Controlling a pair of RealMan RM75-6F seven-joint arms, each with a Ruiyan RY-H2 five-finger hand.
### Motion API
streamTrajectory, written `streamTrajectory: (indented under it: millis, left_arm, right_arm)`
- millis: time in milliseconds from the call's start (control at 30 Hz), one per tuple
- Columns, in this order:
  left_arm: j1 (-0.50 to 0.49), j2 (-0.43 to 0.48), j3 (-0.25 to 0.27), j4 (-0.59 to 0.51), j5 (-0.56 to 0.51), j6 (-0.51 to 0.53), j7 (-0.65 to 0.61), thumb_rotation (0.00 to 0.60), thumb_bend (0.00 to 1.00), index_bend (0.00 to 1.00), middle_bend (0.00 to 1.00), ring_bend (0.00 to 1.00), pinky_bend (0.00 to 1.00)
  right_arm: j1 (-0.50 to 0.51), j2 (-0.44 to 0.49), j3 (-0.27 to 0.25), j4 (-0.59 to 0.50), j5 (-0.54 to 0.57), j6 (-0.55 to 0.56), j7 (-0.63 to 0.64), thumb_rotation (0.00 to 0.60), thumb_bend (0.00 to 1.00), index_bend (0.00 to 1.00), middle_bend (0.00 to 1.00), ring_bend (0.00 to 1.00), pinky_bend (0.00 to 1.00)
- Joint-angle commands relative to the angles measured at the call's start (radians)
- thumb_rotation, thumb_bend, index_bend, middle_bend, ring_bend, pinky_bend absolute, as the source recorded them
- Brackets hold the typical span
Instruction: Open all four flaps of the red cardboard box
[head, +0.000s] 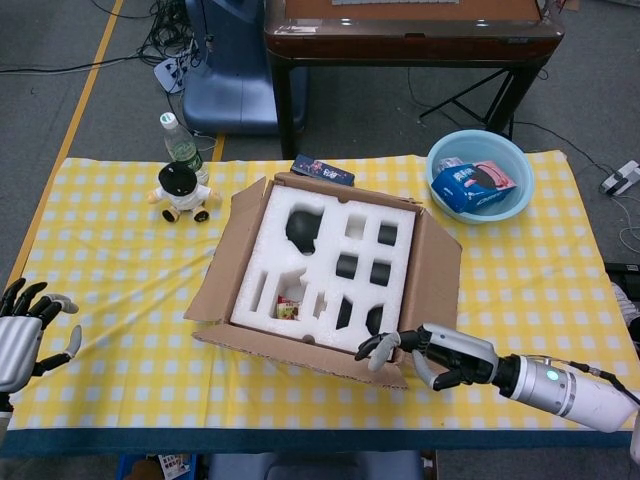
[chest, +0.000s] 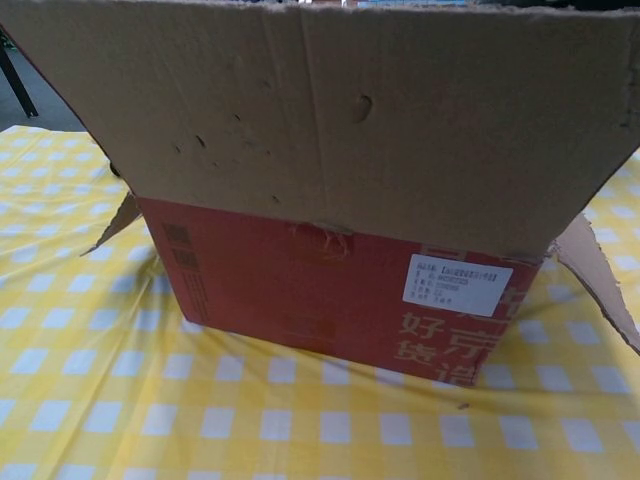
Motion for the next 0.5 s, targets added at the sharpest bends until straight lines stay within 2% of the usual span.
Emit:
streamTrajectory:
  millis: [33,200,300,433,500]
  left_arm:
    - [-0.001,-0.001,-0.001,0.001,-0.003,-0.003,-0.001,0.247,0.48,0.47,0.32,0.14,0.0]
    - [-0.001,-0.001,-0.001,0.002,-0.005,-0.004,-0.001,0.249,0.48,0.47,0.32,0.14,0.0]
    - [0.0,0.0,0.0,0.003,-0.007,-0.004,-0.003,0.247,0.48,0.47,0.32,0.14,0.0]
    - [0.0,-0.001,-0.002,0.008,-0.014,-0.007,-0.006,0.246,0.48,0.47,0.32,0.14,0.0]
    - [0.0,-0.003,-0.002,0.009,-0.015,-0.008,-0.007,0.247,0.48,0.47,0.32,0.14,0.0]
  right_arm:
    - [0.015,0.0,-0.016,-0.007,0.013,-0.014,-0.004,0.6,0.87,0.34,0.21,0.11,0.06]
    - [0.035,-0.006,-0.032,-0.008,0.024,-0.024,-0.013,0.6,0.86,0.34,0.21,0.11,0.06]
    - [0.031,0.003,-0.036,-0.012,0.064,-0.047,-0.072,0.6,0.86,0.34,0.21,0.11,0.06]
    - [-0.006,0.028,-0.021,-0.047,0.173,-0.129,-0.328,0.6,0.86,0.34,0.21,0.11,0.06]
    - [-0.032,0.035,-0.011,-0.072,0.233,-0.161,-0.467,0.6,0.82,0.33,0.21,0.11,0.06]
